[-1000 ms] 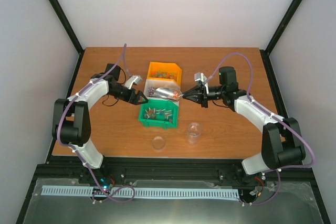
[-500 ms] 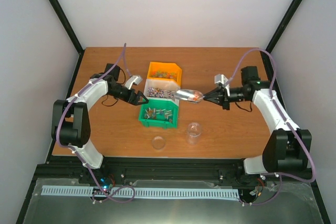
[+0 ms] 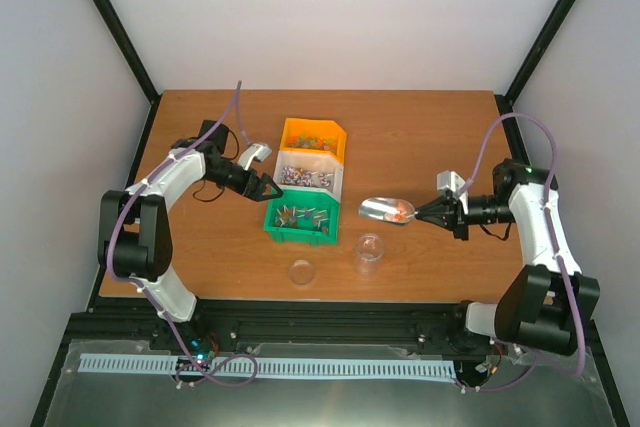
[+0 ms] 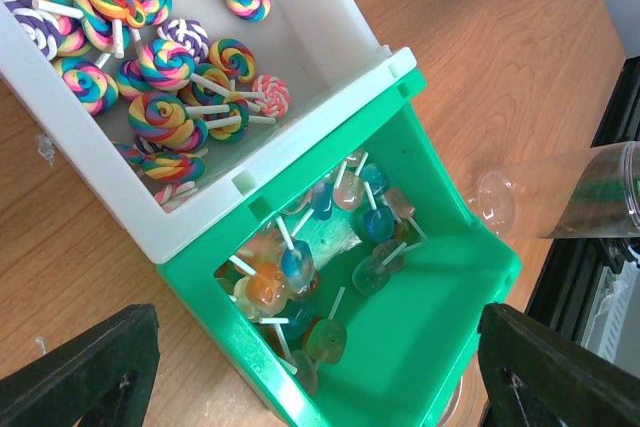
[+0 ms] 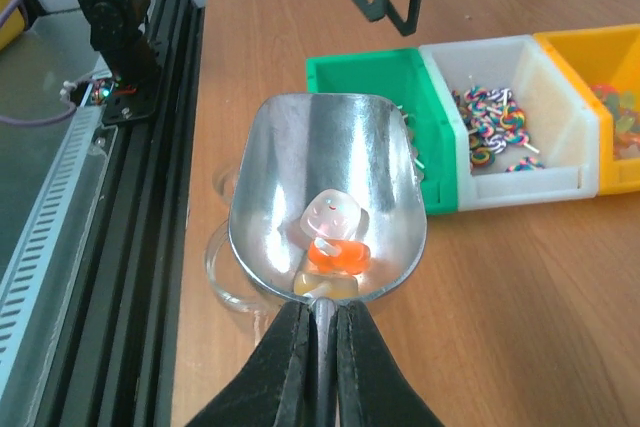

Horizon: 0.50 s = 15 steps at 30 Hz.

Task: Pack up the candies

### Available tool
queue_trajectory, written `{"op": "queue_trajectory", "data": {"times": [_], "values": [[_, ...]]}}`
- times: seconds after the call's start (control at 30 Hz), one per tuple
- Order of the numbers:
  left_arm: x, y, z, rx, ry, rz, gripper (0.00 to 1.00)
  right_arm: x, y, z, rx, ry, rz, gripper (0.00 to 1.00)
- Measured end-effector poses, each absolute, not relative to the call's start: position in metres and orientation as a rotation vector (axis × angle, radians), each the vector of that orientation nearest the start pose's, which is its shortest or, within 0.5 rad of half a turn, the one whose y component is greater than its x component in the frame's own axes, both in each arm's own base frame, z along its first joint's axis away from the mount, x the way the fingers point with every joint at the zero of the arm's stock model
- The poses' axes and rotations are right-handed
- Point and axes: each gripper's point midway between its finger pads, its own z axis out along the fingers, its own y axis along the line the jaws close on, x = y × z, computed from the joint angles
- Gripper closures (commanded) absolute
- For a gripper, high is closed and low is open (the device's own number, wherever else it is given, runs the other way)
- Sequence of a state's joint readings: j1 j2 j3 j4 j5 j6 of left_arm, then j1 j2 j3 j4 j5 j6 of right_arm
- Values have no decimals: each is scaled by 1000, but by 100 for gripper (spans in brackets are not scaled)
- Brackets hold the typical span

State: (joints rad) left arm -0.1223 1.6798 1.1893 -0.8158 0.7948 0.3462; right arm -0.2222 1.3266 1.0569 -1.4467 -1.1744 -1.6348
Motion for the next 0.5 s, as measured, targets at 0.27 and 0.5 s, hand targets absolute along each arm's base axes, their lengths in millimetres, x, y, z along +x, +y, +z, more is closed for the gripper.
{"op": "queue_trajectory", "data": {"times": [0.27,0.5], "values": [[327,-164,128,748,2499,-1047,11,188,105,214,-1289,1711,862,97],[327,-164,129,749,2496,-1050,11,165,107,214,-1325,1719,767,97]]}}
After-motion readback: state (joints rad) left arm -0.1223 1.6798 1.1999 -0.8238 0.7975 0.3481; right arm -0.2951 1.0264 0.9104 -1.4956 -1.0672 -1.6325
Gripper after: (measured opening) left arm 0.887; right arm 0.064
